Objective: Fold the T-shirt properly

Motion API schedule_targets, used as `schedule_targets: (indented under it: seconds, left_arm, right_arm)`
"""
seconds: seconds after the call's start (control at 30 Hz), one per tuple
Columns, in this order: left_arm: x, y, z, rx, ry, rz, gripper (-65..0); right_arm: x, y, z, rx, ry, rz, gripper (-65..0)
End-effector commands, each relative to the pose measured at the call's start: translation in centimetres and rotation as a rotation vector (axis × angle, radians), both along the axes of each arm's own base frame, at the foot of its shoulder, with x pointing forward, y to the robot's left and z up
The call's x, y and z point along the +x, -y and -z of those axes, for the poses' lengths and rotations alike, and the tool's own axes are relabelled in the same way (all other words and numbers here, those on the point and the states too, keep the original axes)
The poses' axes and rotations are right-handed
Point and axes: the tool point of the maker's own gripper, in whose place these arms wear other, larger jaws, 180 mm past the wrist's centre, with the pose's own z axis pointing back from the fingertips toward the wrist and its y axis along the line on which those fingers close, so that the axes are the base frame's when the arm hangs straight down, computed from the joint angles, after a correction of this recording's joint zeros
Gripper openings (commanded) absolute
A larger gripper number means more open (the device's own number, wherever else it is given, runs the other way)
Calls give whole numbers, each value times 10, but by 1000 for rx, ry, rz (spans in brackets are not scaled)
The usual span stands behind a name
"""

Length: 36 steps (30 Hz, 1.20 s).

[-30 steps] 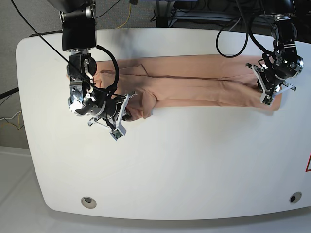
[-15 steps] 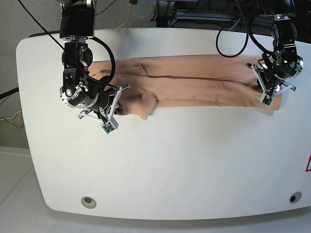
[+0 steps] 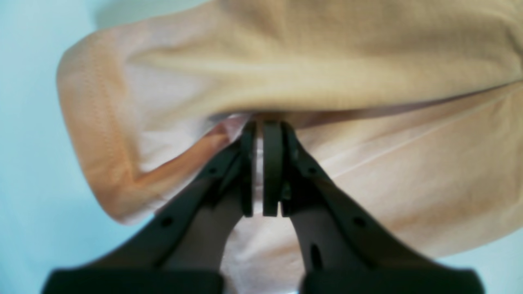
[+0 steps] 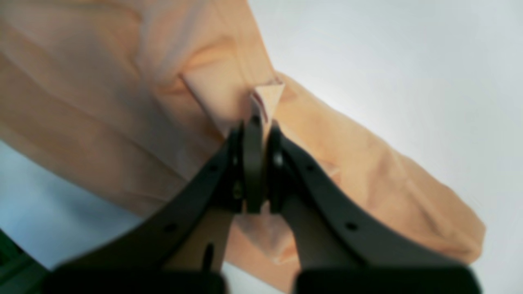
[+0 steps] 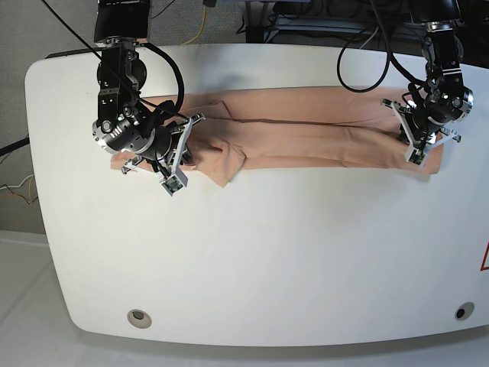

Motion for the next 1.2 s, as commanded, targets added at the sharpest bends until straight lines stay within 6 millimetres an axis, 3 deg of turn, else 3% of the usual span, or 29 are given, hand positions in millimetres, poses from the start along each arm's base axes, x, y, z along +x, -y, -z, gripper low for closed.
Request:
schedule_targets:
  seconds: [0.0,0.57,1.17]
  left_arm:
    - [8,-4,-11,9,39,1,-628]
    - [8,-4,-10,9,36,1,-628]
    - [4,-4,-8,9,28,1,-628]
  right_arm:
    - [1,2,-9,1,18,20,-650]
    - [-26,3,8,-2,-50,25,-650]
    - [-14,21,3,-11,-16,83,-650]
